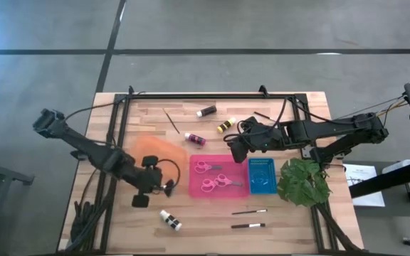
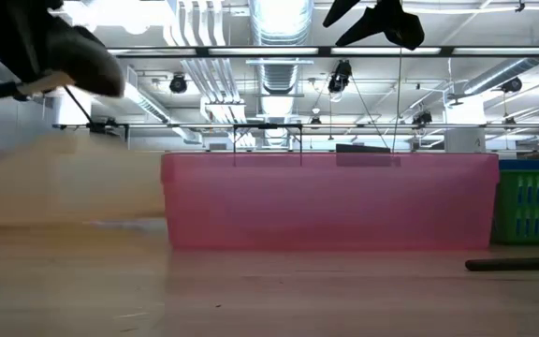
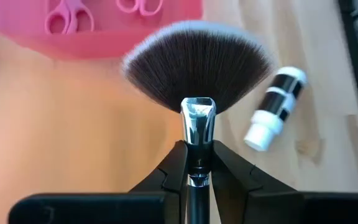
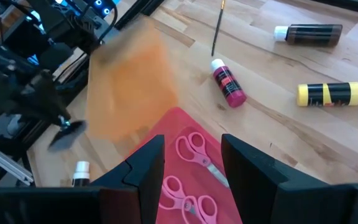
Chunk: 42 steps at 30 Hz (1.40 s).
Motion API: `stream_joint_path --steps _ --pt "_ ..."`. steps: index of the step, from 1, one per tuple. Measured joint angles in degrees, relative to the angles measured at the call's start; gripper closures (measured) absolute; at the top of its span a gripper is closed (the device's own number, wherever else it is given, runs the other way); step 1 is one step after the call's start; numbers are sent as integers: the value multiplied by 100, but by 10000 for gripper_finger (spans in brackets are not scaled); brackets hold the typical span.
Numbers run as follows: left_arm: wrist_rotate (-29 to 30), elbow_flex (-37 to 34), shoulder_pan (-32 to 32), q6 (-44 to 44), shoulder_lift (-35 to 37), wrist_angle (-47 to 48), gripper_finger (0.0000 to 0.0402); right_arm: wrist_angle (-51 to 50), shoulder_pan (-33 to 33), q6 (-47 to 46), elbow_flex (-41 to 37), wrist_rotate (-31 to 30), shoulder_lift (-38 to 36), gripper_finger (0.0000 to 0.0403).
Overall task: Pick & Place Paint Supplies
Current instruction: Put the silver highlighter brush into the orange bin, then adjust the orange bin
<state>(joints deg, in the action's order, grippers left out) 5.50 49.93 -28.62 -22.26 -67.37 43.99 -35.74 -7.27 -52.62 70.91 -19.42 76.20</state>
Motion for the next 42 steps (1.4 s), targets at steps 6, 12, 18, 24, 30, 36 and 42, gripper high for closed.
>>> stream_joint_path --steps 6,12,18,24,30,36,42 --pt "184 0 57 -365 250 300 346 2 -11 -11 -11 -2 0 246" --pt "269 -9 725 -614 465 1073 346 9 -11 8 -19 -7 0 246" --pt "227 -212 1637 -291 507 1504 346 30 -25 -15 -59 -9 0 246" --pt "228 -616 2237 819 483 1301 346 30 -39 -36 -68 -11 0 246" --pt "209 -603 2626 878 449 1265 302 30 -39 -83 -70 -11 0 246" --pt "90 -610 2632 799 383 1310 225 32 -39 -103 -70 -9 0 246" --pt "-728 -729 2513 709 73 1306 204 30 -121 -162 -72 -13 -2 246"
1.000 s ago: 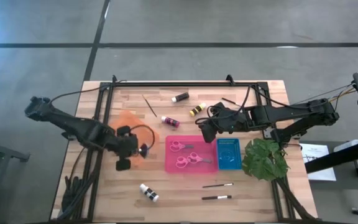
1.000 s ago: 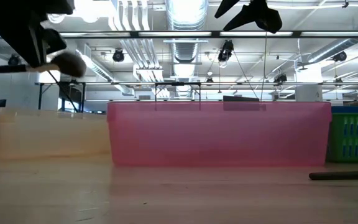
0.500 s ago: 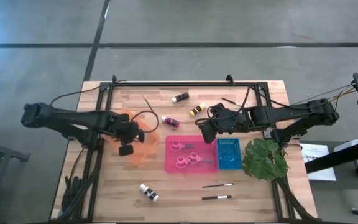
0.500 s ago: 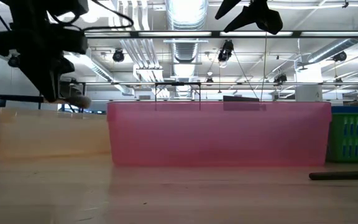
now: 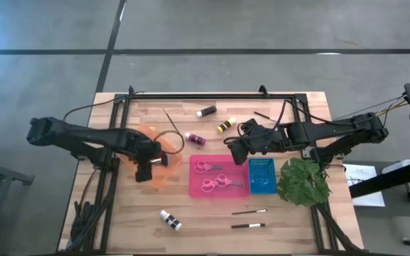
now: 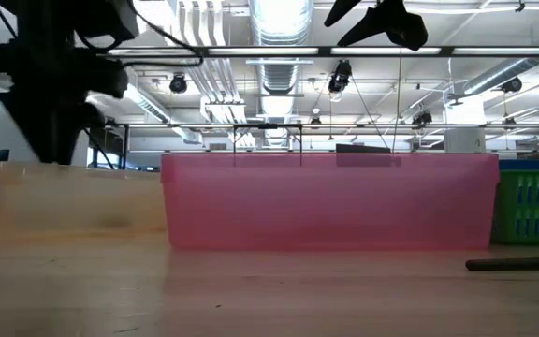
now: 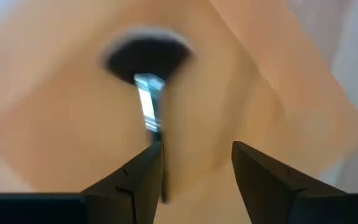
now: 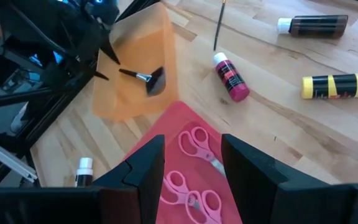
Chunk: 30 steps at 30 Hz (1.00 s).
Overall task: Pick & Place Paint Supplies
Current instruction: Adjust the orange bin
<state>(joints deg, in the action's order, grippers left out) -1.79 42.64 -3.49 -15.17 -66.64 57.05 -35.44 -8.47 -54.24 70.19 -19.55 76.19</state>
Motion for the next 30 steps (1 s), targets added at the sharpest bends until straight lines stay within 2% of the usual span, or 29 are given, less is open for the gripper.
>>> stream_joint_path --steps 5,13,21,26,30 --pt "-446 -112 -468 -236 -457 -235 261 -33 -109 -84 -12 -69 0 246" --pt "-1675 -121 -892 -1784 -1149 -1353 388 -76 -306 -237 -76 -196 0 246" --pt "-2007 -121 -944 -3419 -1173 -2537 394 -81 -406 -271 -143 -192 -5 246" --pt "-1959 -121 -944 -4186 -1135 -3253 394 -75 -456 -275 -186 -196 -7 246" --pt "-1699 -139 -926 -4567 -1147 -3436 394 -72 -488 -279 -237 -194 -7 246"
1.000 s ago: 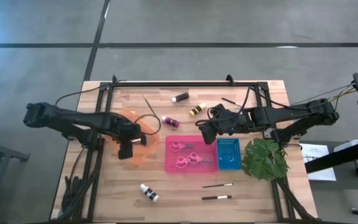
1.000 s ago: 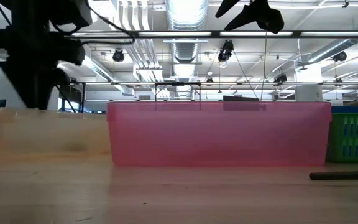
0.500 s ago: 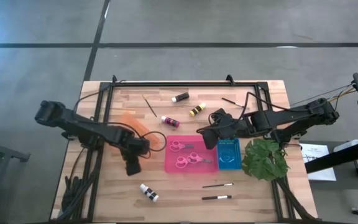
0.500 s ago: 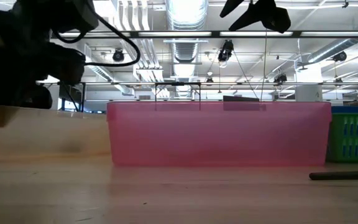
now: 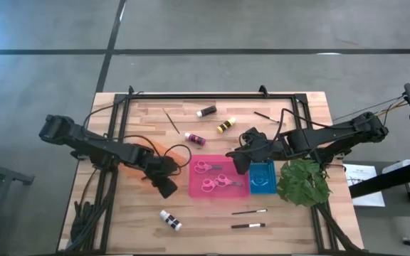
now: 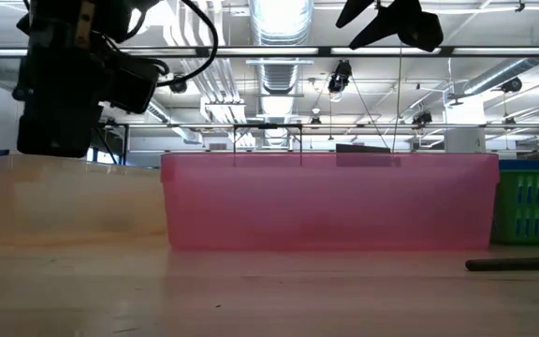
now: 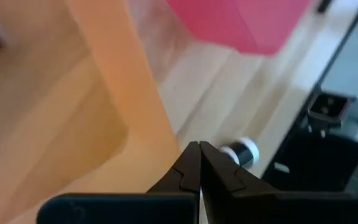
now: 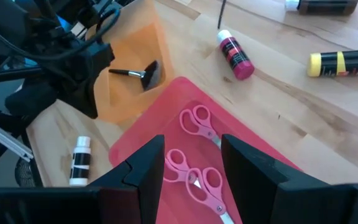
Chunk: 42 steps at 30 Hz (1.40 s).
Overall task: Pick & Place Paint Supplies
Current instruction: Adjust the orange bin
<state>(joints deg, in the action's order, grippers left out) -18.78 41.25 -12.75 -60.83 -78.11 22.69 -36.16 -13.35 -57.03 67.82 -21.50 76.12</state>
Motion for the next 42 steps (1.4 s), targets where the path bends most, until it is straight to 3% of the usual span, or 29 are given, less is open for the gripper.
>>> stream_joint_path --steps 8,20,25,28,33,36,42 --pt "488 -34 314 -288 -11 -108 394 3 -41 -113 -158 -2 -102 246" --pt "264 -18 290 -87 41 -94 392 19 -105 -418 -504 -153 -487 246" --pt "224 42 84 72 322 -1 366 72 -138 -616 -747 -202 -716 246" --pt "226 140 -66 683 727 123 339 131 -169 -721 -883 -232 -846 246" --pt "714 350 -554 2899 1384 1121 307 246 -181 -819 -1107 -273 -1038 246" --pt "898 399 -819 3867 1430 1612 291 250 -181 -847 -1158 -273 -1104 246" --pt "1311 388 -1192 4692 1338 2631 246 260 -181 -939 -1162 -273 -1128 246"
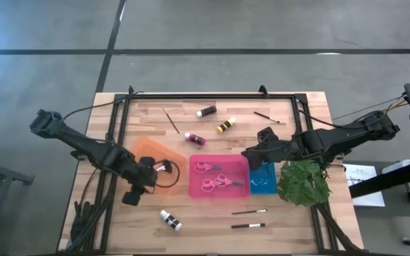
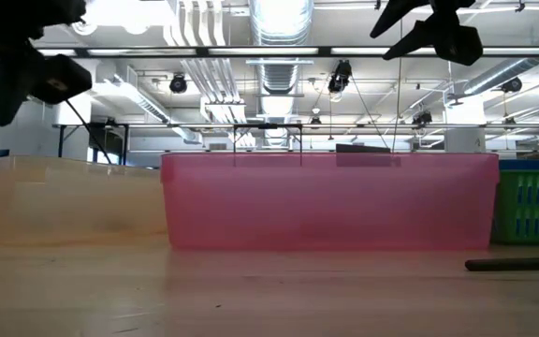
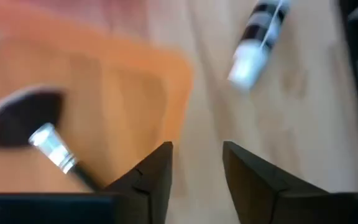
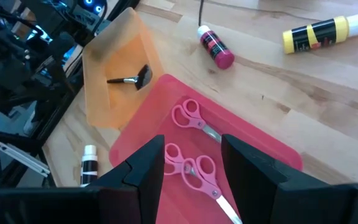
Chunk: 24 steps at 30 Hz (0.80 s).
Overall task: Pick & Place Paint Supplies
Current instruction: Adjust the orange bin
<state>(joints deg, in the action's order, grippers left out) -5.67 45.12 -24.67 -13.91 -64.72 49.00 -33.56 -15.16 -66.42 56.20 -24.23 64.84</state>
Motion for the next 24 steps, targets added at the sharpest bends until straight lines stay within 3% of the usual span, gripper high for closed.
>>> stream_joint_path --steps 10,15,24 --pt "146 -349 -52 162 -103 273 236 2 0 -52 16 -26 2 246" --pt "428 -422 -51 -111 -117 319 257 1 0 -111 18 -39 2 246" --pt "178 -434 -66 -393 -117 508 302 0 2 -109 22 -120 4 246"
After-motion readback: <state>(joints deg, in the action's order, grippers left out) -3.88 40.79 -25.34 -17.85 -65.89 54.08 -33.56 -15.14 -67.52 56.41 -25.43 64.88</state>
